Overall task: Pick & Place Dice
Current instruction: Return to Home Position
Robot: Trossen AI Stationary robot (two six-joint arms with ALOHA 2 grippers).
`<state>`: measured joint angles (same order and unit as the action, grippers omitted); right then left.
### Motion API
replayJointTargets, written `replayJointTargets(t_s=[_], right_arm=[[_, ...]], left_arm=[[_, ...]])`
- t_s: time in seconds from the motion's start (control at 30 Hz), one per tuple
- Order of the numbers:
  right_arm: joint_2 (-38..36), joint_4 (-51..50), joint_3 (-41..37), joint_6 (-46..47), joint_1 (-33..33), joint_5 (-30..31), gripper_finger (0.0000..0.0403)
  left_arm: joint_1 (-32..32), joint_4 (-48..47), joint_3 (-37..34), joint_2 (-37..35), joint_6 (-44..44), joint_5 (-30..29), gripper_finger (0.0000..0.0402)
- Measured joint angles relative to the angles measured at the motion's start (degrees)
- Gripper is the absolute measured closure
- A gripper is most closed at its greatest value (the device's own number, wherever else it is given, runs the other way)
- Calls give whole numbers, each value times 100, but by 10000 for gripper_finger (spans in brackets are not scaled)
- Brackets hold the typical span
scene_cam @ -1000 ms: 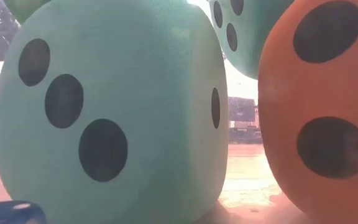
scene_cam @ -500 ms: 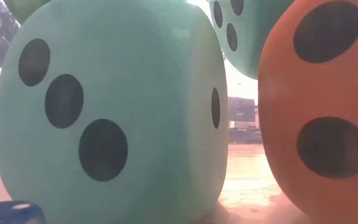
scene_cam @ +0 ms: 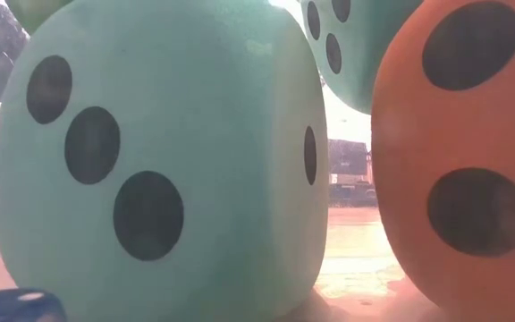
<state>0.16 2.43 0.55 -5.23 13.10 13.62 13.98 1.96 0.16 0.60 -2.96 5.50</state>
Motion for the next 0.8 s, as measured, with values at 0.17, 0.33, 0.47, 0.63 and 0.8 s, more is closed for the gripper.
replayJointTargets(t_s=[0.17, 0.33, 0.47, 0.63, 0.8], right_arm=[[102, -12, 6, 4, 0, 5, 394], [157, -12, 6, 34, 0, 5, 394], [147, -10, 6, 52, 0, 4, 394], [147, -10, 6, 55, 0, 3, 394], [147, -10, 6, 63, 0, 3, 394]], left_arm=[[0, 2, -2, 0, 0, 0, 390], [0, 2, -2, 0, 0, -2, 386], [0, 2, -2, 0, -1, -4, 386], [0, 2, -2, 0, -2, -20, 386], [0, 2, -2, 0, -2, -18, 384]])
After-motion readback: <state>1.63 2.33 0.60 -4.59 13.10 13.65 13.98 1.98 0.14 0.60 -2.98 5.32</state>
